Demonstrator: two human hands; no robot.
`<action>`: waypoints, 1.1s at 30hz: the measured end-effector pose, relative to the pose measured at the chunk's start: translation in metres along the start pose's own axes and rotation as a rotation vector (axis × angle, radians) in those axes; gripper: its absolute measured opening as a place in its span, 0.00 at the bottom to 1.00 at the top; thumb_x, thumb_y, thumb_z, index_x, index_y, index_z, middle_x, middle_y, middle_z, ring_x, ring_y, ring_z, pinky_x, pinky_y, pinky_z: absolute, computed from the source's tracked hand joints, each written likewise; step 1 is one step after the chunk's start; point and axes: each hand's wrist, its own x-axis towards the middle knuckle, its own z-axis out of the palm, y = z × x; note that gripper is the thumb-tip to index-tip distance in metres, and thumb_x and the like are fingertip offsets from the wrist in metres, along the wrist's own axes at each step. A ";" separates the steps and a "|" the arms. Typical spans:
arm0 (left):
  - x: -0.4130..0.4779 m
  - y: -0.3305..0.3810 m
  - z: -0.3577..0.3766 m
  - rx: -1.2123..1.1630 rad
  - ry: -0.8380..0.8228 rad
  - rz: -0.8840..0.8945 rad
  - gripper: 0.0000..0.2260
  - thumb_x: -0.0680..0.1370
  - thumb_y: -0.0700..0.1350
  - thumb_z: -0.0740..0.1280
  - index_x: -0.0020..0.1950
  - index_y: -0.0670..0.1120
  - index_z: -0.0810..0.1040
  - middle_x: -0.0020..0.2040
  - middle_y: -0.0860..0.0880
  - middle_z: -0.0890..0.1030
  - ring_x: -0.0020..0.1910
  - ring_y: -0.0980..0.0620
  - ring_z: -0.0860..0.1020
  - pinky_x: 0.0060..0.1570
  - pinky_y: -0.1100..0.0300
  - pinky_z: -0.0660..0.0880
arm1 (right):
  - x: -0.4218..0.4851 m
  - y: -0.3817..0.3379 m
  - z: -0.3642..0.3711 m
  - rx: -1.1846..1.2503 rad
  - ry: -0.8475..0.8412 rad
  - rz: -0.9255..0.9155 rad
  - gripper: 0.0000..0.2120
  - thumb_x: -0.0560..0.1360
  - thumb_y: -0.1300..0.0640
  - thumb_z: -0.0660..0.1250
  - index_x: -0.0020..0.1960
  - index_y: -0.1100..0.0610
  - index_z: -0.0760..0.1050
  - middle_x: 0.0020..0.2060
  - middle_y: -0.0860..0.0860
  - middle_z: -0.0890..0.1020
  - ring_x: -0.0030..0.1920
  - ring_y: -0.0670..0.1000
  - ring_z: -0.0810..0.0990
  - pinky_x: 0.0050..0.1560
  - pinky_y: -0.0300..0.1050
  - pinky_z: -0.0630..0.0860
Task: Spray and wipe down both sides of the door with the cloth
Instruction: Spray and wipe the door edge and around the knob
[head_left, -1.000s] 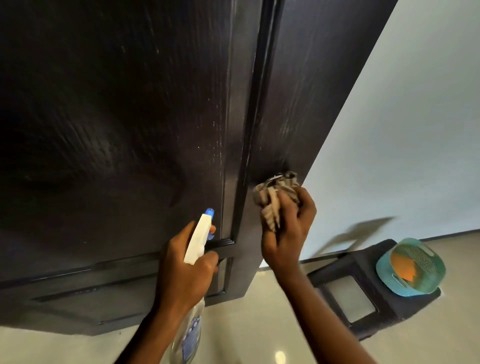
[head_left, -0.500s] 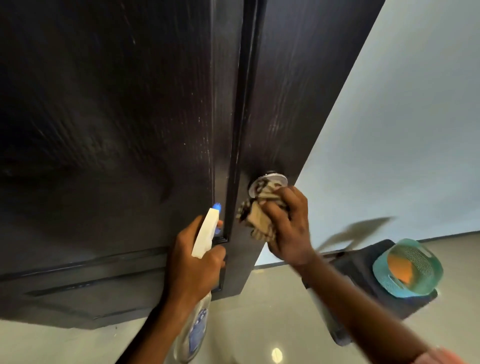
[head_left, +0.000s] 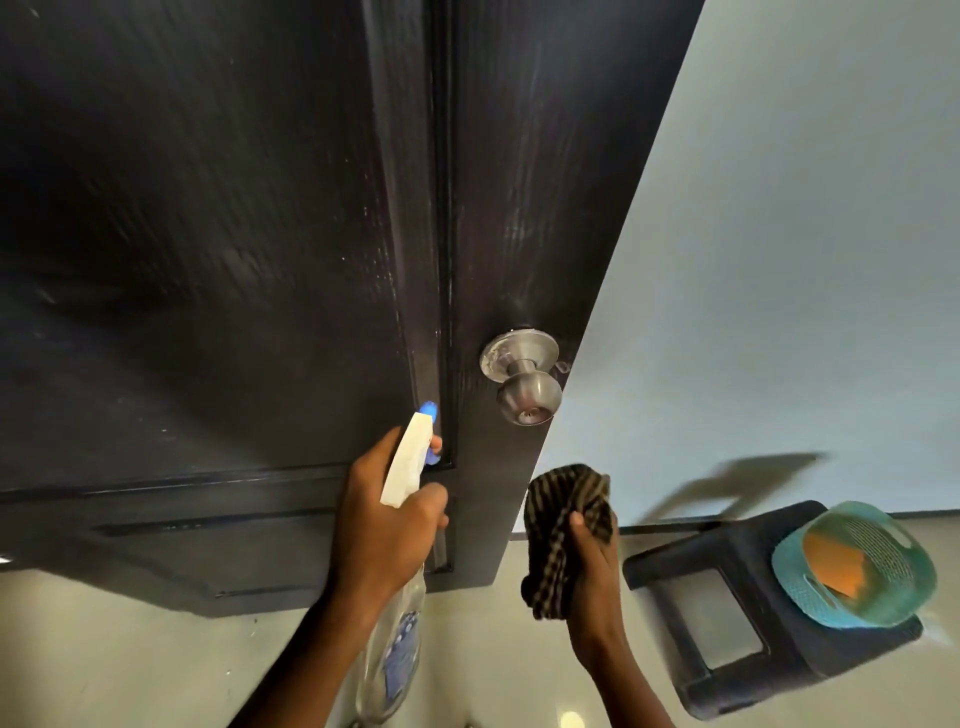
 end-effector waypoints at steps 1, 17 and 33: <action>-0.003 0.001 0.003 0.000 0.008 -0.001 0.14 0.64 0.43 0.64 0.48 0.54 0.79 0.42 0.51 0.79 0.32 0.51 0.80 0.29 0.64 0.77 | 0.001 -0.005 -0.005 0.010 0.034 -0.013 0.47 0.55 0.30 0.75 0.68 0.50 0.69 0.63 0.54 0.78 0.63 0.55 0.77 0.60 0.53 0.75; -0.007 0.006 0.009 -0.100 0.118 -0.007 0.23 0.72 0.31 0.69 0.44 0.61 0.73 0.41 0.56 0.77 0.33 0.60 0.79 0.29 0.68 0.77 | 0.113 -0.221 0.039 -1.649 -0.693 -1.909 0.22 0.75 0.65 0.62 0.68 0.57 0.74 0.69 0.54 0.74 0.67 0.62 0.66 0.61 0.58 0.65; -0.039 0.012 0.086 -0.249 0.529 -0.121 0.19 0.74 0.36 0.71 0.48 0.60 0.71 0.43 0.56 0.77 0.37 0.49 0.79 0.30 0.70 0.77 | 0.135 -0.183 0.033 -1.458 -0.759 -1.842 0.23 0.74 0.57 0.68 0.67 0.63 0.74 0.65 0.60 0.77 0.57 0.64 0.77 0.57 0.55 0.75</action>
